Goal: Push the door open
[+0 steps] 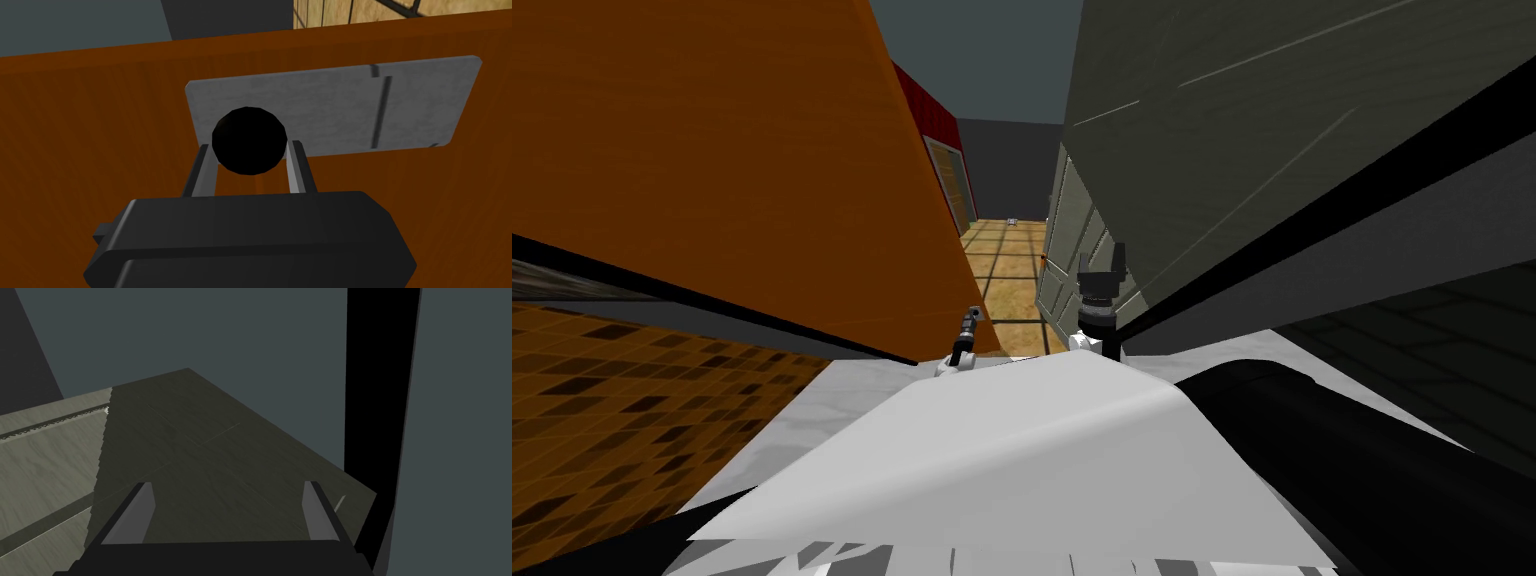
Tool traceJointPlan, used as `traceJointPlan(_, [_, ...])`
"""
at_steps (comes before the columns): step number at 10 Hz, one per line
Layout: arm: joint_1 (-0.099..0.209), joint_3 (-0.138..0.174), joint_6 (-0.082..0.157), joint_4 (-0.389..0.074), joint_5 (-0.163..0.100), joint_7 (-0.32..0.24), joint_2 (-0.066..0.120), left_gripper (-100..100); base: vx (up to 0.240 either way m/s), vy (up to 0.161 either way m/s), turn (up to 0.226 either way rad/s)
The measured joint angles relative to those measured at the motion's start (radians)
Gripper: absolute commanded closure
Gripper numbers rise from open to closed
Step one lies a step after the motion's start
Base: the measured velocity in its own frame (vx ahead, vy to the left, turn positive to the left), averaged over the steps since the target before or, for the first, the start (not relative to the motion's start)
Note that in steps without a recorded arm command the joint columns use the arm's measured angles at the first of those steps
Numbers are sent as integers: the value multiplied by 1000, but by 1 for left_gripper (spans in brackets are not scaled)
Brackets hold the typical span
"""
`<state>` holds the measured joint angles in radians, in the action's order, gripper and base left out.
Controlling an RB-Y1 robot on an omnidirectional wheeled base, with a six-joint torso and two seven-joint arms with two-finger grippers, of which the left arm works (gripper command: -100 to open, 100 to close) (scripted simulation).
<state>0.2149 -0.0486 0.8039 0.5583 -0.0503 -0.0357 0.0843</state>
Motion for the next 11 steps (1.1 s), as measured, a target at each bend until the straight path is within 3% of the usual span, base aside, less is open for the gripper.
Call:
traceJointPlan(1, [11,11,11,-26,-6,8,3,100,185,-63,112])
traceJointPlan(2, [8,24,18,-20,-12,19,5,-100,-19,-55,57])
traceJointPlan(9, [5,16,17,-16,-13,9,-13,-100,-205,-32,21])
traceJointPlan(11, [0,14,14,-9,-13,8,-20,-100,-3,-24,-11])
